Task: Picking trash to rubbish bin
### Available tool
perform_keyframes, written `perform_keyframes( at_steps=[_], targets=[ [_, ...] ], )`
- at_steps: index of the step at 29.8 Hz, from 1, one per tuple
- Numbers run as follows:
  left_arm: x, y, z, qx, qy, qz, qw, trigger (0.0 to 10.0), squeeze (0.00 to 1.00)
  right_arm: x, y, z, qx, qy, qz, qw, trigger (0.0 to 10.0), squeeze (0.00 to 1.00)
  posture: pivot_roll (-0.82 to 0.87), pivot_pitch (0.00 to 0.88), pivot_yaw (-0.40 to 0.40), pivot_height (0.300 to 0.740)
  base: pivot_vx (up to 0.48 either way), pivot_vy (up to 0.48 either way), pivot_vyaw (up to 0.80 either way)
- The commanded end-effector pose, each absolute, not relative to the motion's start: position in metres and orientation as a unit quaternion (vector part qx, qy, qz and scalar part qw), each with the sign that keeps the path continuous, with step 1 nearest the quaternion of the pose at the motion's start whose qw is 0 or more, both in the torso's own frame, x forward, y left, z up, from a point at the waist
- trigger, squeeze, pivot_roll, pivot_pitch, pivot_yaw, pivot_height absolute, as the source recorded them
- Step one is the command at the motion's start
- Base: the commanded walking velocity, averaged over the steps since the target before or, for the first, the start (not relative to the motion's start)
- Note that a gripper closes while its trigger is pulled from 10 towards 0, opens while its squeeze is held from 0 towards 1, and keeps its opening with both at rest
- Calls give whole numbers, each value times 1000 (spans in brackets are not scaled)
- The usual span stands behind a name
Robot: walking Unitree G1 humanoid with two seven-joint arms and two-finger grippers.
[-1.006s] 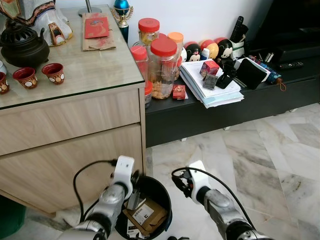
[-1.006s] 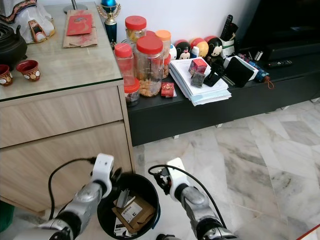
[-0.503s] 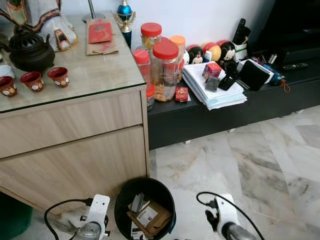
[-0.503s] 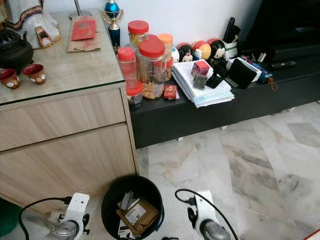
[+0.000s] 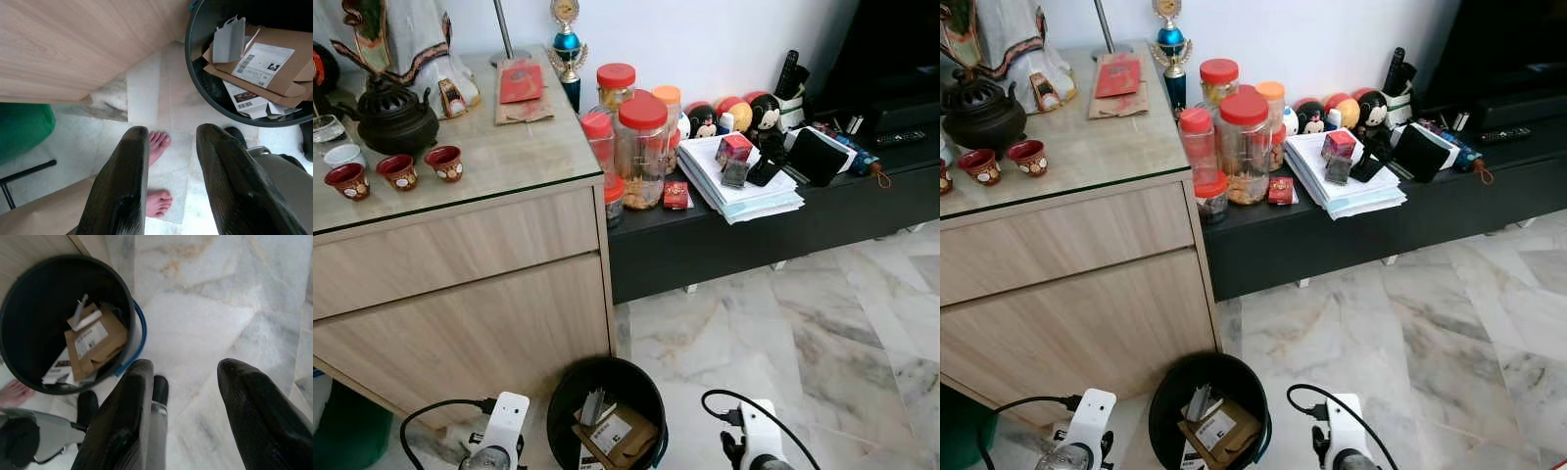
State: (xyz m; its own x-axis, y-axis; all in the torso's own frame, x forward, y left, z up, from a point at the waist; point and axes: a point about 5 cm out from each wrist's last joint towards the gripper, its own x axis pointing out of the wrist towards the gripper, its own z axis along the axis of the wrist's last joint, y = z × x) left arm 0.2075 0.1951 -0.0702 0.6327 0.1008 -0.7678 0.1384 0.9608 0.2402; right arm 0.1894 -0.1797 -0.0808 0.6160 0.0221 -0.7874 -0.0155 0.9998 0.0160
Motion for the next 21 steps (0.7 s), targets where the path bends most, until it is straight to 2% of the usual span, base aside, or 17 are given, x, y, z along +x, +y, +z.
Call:
perform_keyframes(
  at_steps=[1,9,21],
  targets=[
    [203,196,-73,138,435,-14,890,10000,0,192,-180,-79,9,435,3,900,10000,0,20,4,29,740,0,0,0],
    [199,194,-75,142,436,-21,889,10000,0,199,-175,-77,9,428,10,904,10000,0,22,0,27,740,0,0,0],
    [196,192,-77,140,438,-19,888,10000,0,192,-179,-80,5,436,8,900,10000,0,22,0,17,740,0,0,0]
  ],
)
